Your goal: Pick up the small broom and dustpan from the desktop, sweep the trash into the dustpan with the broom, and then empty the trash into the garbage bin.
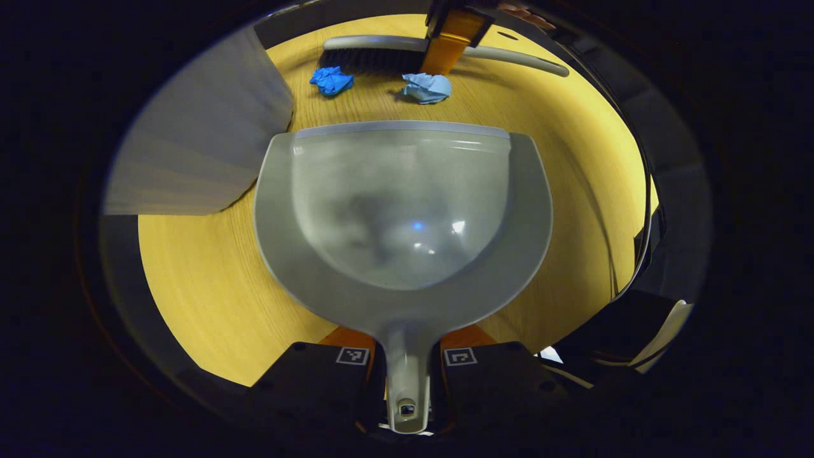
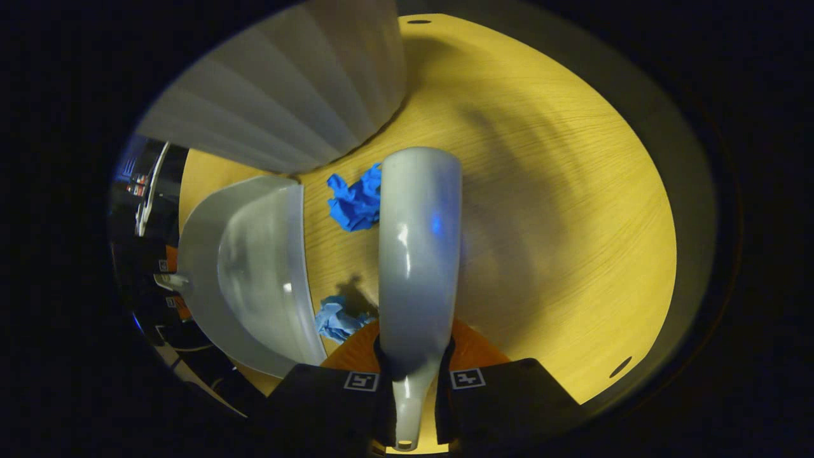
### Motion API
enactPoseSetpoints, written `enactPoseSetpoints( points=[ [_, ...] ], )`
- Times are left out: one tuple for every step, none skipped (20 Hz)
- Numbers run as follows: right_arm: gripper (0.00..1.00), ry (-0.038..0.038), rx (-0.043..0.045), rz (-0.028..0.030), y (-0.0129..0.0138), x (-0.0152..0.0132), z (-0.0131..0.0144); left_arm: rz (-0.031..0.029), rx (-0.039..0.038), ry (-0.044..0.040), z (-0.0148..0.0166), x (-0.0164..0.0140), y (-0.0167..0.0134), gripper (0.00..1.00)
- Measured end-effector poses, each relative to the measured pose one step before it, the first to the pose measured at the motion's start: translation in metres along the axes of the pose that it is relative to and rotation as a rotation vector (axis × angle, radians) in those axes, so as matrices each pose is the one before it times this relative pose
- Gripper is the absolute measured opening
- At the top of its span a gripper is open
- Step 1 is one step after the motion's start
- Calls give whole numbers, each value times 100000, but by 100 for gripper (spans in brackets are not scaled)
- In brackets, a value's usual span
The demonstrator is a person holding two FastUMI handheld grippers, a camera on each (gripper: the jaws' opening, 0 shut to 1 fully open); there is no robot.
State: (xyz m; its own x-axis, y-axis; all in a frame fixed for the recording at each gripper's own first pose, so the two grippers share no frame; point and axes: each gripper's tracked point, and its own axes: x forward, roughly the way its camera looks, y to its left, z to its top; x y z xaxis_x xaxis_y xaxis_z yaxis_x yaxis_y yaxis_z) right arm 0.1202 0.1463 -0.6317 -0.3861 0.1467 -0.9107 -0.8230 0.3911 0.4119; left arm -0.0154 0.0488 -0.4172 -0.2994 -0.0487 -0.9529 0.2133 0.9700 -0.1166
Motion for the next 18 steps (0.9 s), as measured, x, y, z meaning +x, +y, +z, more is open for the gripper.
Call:
enactPoseSetpoints(
  points=[
    [26, 690, -468, 2883, -8, 209, -187, 339, 785, 368, 4, 26, 39, 27],
    [26, 1729, -996, 1091, -111, -630, -147, 429, 854, 18, 5, 0, 10, 27],
    [25, -57, -646, 1019, 50, -293, 245, 370, 954, 253, -85, -28, 114, 27],
    [25, 521, -247, 801, 277, 381, -145, 200, 390, 239, 19, -26, -24, 27],
    [25, 838, -1138, 1619, 344, -23, -299, 51, 382, 205, 85, -64, 1, 27],
    [25, 1767, -1344, 1559, 334, 67, -502, 293, 290, 143, 51, -62, 28, 27],
    [25, 1611, -2965, 556, -70, -70, -142, 171, 582, 621, 16, -11, 29, 26],
    [25, 1154, -959, 1540, -82, 160, -140, 301, 628, 158, 50, -63, 53, 26],
    [26, 162, 152, 2200, 315, -182, 19, 231, 582, 270, -123, 47, -44, 27],
    [26, -361, 373, 1792, 41, -237, 3, 327, 574, 338, -36, -27, 69, 27],
    [26, -577, 664, 2086, 162, 120, 57, 246, 556, 210, -24, 23, -38, 27],
    [26, -172, -447, 2245, 222, 188, -162, 299, 665, 192, 19, -14, 34, 27],
    [26, 1201, -1400, 2759, 376, 135, -386, 307, 840, 161, 21, -76, 32, 27],
    [26, 1331, -1812, 1761, 259, -58, -103, 314, 1074, -174, 53, 28, 13, 27],
    [26, 560, -1249, 1463, 87, -352, -185, 71, 1007, 169, -13, 7, -38, 26],
    [26, 606, -1217, 1935, 67, -165, -93, 466, 1789, 188, -88, -6, 43, 26],
    [26, -183, 43, 1598, 46, 3, -57, 588, 1136, 399, -369, 163, 159, 26],
    [26, 10, 69, 1817, 219, -160, -76, 48, 758, 215, 21, 38, -24, 26]
  ],
)
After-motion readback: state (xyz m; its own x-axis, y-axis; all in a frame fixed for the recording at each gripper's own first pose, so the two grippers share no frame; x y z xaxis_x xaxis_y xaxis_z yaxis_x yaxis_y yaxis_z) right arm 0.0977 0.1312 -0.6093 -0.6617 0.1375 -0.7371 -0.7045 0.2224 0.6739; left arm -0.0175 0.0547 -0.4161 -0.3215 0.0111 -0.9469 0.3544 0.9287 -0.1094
